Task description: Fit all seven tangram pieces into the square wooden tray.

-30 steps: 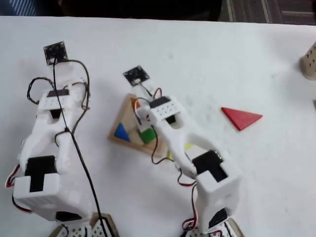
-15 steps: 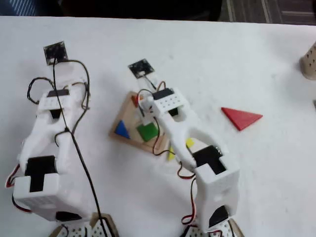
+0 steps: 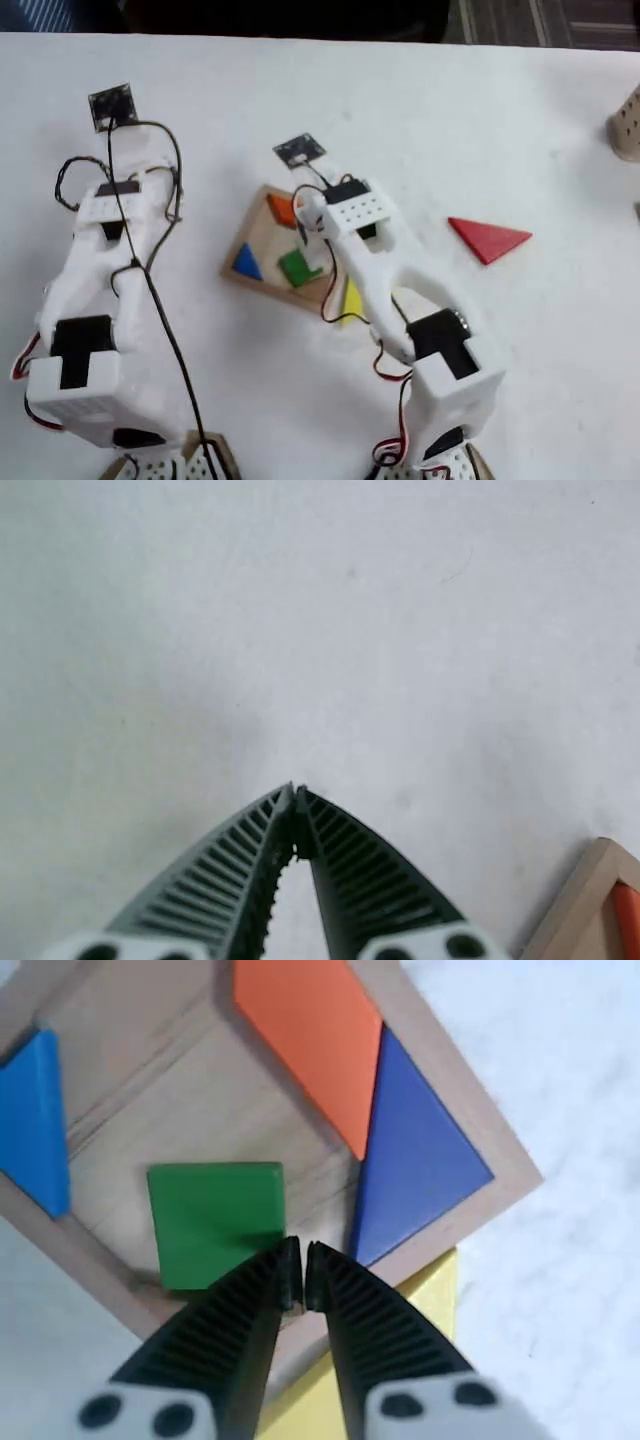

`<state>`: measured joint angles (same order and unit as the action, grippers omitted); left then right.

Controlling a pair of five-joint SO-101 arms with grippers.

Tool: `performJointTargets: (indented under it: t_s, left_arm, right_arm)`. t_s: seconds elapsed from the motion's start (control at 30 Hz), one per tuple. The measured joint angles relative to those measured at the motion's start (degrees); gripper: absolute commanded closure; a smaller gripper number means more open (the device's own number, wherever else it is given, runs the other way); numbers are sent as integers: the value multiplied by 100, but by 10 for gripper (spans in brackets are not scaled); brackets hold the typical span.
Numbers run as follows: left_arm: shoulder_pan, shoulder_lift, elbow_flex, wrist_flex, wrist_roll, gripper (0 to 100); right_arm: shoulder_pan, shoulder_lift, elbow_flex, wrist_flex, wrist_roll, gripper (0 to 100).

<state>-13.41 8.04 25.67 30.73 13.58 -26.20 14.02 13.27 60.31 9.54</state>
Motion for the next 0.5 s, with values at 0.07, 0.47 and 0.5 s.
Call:
performJointTargets:
  t_s: [0.07, 0.47, 0.5]
  left_arm:
    - [0, 0, 0, 0, 0, 977]
    - [0, 0, 0, 0, 0, 977]
    - [0, 0, 0, 0, 0, 977]
  right_arm:
    - [-44, 0, 114, -35, 0, 981]
    - [-659, 211, 299, -466, 396, 981]
    - [-668, 255, 255, -466, 413, 981]
